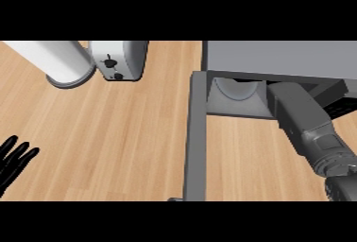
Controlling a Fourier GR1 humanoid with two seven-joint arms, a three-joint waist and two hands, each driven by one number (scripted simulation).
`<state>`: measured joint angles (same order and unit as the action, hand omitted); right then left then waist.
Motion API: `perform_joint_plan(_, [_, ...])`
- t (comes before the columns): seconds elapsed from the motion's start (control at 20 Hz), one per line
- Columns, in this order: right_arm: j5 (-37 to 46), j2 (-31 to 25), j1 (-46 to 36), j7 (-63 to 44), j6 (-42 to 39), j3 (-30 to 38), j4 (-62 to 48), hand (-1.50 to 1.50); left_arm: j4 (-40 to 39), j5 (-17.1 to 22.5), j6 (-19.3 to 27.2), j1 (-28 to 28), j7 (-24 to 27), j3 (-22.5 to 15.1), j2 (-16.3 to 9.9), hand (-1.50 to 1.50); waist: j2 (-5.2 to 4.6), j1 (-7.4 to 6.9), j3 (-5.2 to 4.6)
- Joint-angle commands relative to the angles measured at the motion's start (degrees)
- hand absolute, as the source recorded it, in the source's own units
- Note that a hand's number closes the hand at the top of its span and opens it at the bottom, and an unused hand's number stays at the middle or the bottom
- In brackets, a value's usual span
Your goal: Pick up the milk, place it into the microwave and close the microwave
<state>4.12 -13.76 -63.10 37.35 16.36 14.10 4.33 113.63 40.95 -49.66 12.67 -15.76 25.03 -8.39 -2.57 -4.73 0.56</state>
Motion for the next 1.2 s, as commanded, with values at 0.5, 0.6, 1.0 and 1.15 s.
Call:
perform_joint_plan(0.5, [-6.15, 6.94, 13.26, 9.36, -21.97, 3.35, 6.18, -1.5, -1.54, -14.13, -9.21, 1.5, 1.72, -9.21, 6.62, -1.5, 2.92, 5.1, -0.58])
perform_joint_plan(0.6, [-6.69, 10.32, 14.59, 9.36, -21.94, 3.07, 7.6, -1.5, -1.25, -18.18, -7.68, -0.07, 2.85, -10.41, 8.2, -1.5, 3.07, 5.42, -0.6])
perform_joint_plan(1.0, [-3.61, 13.26, 30.59, 12.1, -19.06, -2.74, 15.32, -1.5, -6.97, -26.39, -6.48, -2.91, 9.85, -11.82, 8.36, 1.5, 3.84, 7.86, -0.78])
perform_joint_plan(1.15, [-3.3, 11.86, 36.27, 11.64, -20.46, -3.94, 18.53, -1.5, -9.95, -29.95, -3.48, -8.63, 9.12, -14.7, 8.38, 1.5, 3.66, 8.68, -0.8])
